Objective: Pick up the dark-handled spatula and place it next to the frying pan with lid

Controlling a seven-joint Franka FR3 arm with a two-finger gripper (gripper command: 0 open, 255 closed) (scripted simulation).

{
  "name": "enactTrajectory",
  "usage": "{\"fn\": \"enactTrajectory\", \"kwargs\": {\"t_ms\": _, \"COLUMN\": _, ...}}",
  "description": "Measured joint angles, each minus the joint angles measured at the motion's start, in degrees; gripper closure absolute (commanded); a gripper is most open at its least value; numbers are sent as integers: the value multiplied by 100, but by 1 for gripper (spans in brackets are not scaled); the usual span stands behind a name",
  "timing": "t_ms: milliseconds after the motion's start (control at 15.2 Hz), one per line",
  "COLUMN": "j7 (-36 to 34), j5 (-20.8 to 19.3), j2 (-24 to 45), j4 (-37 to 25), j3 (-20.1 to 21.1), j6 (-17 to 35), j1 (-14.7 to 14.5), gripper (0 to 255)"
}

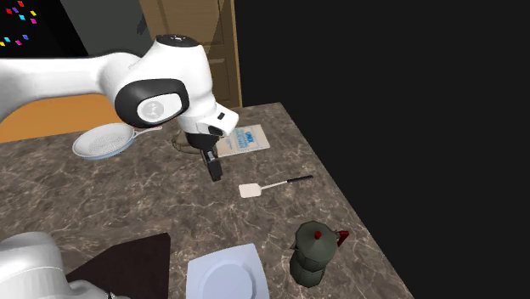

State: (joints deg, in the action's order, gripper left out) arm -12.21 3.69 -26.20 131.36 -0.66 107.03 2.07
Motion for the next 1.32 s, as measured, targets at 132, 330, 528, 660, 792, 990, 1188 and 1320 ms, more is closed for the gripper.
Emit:
{"fn": "enactTrajectory", "kwargs": {"t_ms": 132, "j7": -143, "j5": -21, "j2": 327, "j4": -84, "j3": 55, "j6": 265, "j1": 16, "gripper": 0}}
{"fn": "enactTrajectory", "kwargs": {"t_ms": 330, "j7": -302, "j5": -83, "j2": 938, "j4": -301, "j3": 86, "j6": 686, "j1": 64, "gripper": 0}}
{"fn": "enactTrajectory", "kwargs": {"t_ms": 528, "j7": -440, "j5": -165, "j2": 1590, "j4": -675, "j3": 76, "j6": 992, "j1": 125, "gripper": 0}}
{"fn": "enactTrajectory", "kwargs": {"t_ms": 660, "j7": -517, "j5": -221, "j2": 2037, "j4": -891, "j3": 56, "j6": 1236, "j1": 165, "gripper": 0}}
{"fn": "enactTrajectory", "kwargs": {"t_ms": 792, "j7": -676, "j5": -279, "j2": 2437, "j4": -1140, "j3": 72, "j6": 1400, "j1": 166, "gripper": 0}}
{"fn": "enactTrajectory", "kwargs": {"t_ms": 990, "j7": -860, "j5": -365, "j2": 3077, "j4": -1634, "j3": 53, "j6": 1569, "j1": 184, "gripper": 0}}
{"fn": "enactTrajectory", "kwargs": {"t_ms": 1188, "j7": -1017, "j5": -444, "j2": 3733, "j4": -2121, "j3": 5, "j6": 1755, "j1": 207, "gripper": 0}}
{"fn": "enactTrajectory", "kwargs": {"t_ms": 1320, "j7": -1088, "j5": -483, "j2": 4138, "j4": -2520, "j3": -37, "j6": 1771, "j1": 229, "gripper": 0}}
